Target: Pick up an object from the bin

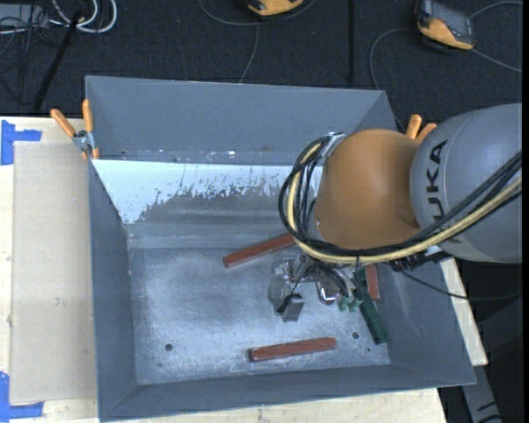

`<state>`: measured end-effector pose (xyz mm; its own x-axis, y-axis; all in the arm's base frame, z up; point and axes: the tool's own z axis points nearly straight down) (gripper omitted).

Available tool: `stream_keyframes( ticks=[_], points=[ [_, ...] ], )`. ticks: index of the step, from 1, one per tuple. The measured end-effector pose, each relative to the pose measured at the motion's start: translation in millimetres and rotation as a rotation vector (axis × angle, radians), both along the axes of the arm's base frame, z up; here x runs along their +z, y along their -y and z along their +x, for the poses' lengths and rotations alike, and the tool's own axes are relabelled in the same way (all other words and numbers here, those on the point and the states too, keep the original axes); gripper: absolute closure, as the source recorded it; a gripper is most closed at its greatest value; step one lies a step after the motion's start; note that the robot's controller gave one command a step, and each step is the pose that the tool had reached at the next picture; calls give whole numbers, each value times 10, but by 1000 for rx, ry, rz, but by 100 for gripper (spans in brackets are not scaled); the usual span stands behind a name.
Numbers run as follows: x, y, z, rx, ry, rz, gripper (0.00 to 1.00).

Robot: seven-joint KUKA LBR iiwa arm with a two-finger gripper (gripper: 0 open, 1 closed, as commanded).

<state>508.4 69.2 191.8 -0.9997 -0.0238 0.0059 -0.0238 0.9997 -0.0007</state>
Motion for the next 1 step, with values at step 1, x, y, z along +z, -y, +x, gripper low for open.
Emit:
stream_keyframes(
  ticks=[1],
  points=[
    [36,-3,4,1,5,1,0]
  ],
)
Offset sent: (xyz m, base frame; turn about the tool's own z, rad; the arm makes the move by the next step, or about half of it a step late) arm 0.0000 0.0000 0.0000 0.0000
